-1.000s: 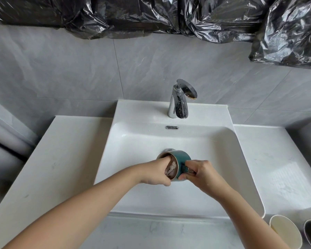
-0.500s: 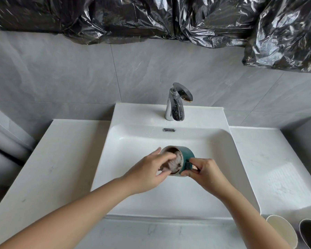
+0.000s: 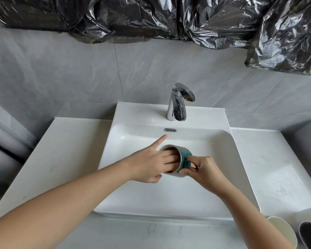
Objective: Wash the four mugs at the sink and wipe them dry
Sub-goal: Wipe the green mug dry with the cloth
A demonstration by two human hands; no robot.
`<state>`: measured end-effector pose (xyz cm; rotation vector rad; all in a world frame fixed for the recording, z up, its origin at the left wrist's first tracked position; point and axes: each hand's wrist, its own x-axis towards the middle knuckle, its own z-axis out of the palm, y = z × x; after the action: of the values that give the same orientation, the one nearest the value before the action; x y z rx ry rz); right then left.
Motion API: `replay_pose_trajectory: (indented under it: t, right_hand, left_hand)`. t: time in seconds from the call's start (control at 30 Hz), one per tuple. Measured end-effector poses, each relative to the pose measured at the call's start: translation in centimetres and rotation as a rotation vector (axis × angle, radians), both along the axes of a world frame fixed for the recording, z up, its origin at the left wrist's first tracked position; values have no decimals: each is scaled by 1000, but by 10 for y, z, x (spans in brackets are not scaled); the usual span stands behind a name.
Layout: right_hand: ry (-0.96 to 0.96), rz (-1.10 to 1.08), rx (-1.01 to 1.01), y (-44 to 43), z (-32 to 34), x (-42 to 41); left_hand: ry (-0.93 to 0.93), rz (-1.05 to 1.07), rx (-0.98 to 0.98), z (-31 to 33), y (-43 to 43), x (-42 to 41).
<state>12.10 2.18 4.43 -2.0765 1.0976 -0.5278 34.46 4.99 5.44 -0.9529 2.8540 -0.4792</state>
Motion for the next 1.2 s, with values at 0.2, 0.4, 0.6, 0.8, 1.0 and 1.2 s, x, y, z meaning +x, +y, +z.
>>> replay_pose_trajectory:
  t: [0.2, 0.4, 0.6, 0.8, 1.0, 1.2]
  right_hand:
    - [-7, -23, 82, -5, 6, -9]
    - [-12, 67, 216, -3, 8, -1]
    - [-3, 43, 155, -2, 3, 4]
    - [-6, -28, 17, -3, -3, 11]
    - [61, 32, -227, -3, -17, 11]
    - [5, 45, -326, 0, -26, 3]
  left_hand:
    - [38, -92, -10, -5, 2, 29]
    - [-178, -147, -58, -1, -4, 12]
    - [-75, 0, -209, -9, 4, -8]
    - [109, 299, 15, -15, -1, -21]
    - [464, 672, 641, -26, 4, -37]
    - [748, 747, 694, -31, 13, -48]
